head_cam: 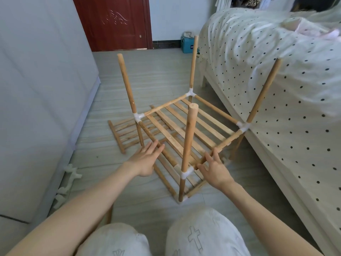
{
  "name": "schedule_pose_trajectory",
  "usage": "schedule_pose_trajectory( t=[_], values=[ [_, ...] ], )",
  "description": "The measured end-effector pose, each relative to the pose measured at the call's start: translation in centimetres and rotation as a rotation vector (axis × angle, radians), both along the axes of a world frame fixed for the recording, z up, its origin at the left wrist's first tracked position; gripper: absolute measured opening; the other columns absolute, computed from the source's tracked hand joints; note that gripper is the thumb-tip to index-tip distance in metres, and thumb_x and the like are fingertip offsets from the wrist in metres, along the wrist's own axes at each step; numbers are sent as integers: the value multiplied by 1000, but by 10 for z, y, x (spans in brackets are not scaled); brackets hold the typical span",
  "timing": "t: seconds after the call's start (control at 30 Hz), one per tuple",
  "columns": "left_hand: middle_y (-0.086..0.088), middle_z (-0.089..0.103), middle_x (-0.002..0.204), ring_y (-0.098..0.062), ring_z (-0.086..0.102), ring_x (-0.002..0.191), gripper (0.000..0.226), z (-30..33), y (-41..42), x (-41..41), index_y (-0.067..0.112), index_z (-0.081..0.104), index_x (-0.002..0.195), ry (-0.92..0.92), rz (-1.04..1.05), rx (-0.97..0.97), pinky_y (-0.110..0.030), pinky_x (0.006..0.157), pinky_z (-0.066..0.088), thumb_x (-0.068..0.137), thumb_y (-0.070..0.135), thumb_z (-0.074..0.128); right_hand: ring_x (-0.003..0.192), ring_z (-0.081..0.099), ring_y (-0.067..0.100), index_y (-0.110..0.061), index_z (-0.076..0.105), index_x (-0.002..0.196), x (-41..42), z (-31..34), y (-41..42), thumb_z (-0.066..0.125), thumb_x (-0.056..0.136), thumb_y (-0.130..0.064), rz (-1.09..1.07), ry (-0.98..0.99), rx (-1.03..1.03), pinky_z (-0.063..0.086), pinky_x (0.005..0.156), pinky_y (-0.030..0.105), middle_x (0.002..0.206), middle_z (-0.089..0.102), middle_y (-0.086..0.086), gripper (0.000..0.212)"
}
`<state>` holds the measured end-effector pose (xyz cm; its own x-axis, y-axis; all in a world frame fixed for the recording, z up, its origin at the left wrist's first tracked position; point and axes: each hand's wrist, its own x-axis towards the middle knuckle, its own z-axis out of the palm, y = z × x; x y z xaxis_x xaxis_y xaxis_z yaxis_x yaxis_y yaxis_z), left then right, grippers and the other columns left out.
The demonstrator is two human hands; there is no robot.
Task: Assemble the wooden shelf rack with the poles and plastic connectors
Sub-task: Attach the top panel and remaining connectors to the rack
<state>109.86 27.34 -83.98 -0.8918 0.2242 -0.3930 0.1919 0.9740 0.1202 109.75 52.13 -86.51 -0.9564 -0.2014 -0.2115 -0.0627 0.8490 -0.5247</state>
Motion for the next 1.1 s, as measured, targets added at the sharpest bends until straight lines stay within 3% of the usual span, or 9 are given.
schedule_pose_trajectory(
  t=[0.23,0.37,0.43,0.53,0.63,0.8,0.9,1.0,1.1],
  values=[
    [-5,-11,158,-21,-19,143,85,-13,13,-10,27,2,150,121,-70,-103,-42,114,-11,82,-3,43,134,38,27,-23,28,141,-9,-2,21,49,94,-40,50,9,-12,34,110,38,158,-11,3,54],
    [-10,8,153,-26,-3,145,76,-12,25,-8,27,9,150,132,-129,-113,-50,114,-12,86,8,47,145,-4,24,-23,24,146,-27,2,49,54,93,-20,114,-19,2,5,117,38,158,-7,1,61],
    [-8,13,149,-27,8,143,76,-10,28,-6,29,10,149,111,-156,-90,-53,114,-10,85,10,47,144,-9,25,-21,23,148,-39,6,55,50,94,-13,115,-55,7,0,118,39,158,-4,4,61],
    [-3,16,146,-24,12,140,77,-8,30,2,33,9,149,87,-199,-33,-51,116,-3,85,11,45,145,0,27,-20,28,147,-49,16,53,41,99,-17,61,-141,-93,5,118,38,158,4,6,50],
    [4,16,147,-20,14,138,73,-11,27,13,35,11,149,85,-217,94,-38,115,14,87,12,41,141,22,22,-19,36,143,-42,23,53,42,99,-20,-27,-169,-294,22,105,22,154,20,0,44],
    [6,2,157,-13,-3,144,72,-24,13,25,35,6,149,169,-239,136,-42,117,-4,89,9,37,115,55,25,-25,59,108,-1,22,55,40,97,-5,-280,-174,-603,43,99,35,114,61,0,30],
    [0,-11,158,-22,-12,144,75,-26,-10,19,38,-5,148,152,-78,14,-48,114,-7,92,12,39,130,42,15,-17,49,133,22,20,64,38,87,10,-165,-234,-577,33,109,36,131,50,-5,55],
    [-5,-19,156,-27,-19,143,85,-28,-29,17,40,-19,144,58,69,-90,-49,114,-7,92,17,45,127,37,1,-27,38,141,33,16,68,54,90,-7,6,-319,-555,28,108,28,135,42,-17,57],
    [-6,-16,157,-31,-17,143,91,-33,-23,22,40,-22,143,95,83,-122,-52,113,-9,89,19,47,111,55,7,-28,55,118,32,9,61,56,92,-30,-42,-143,-472,41,97,26,115,62,-11,26]
  ],
)
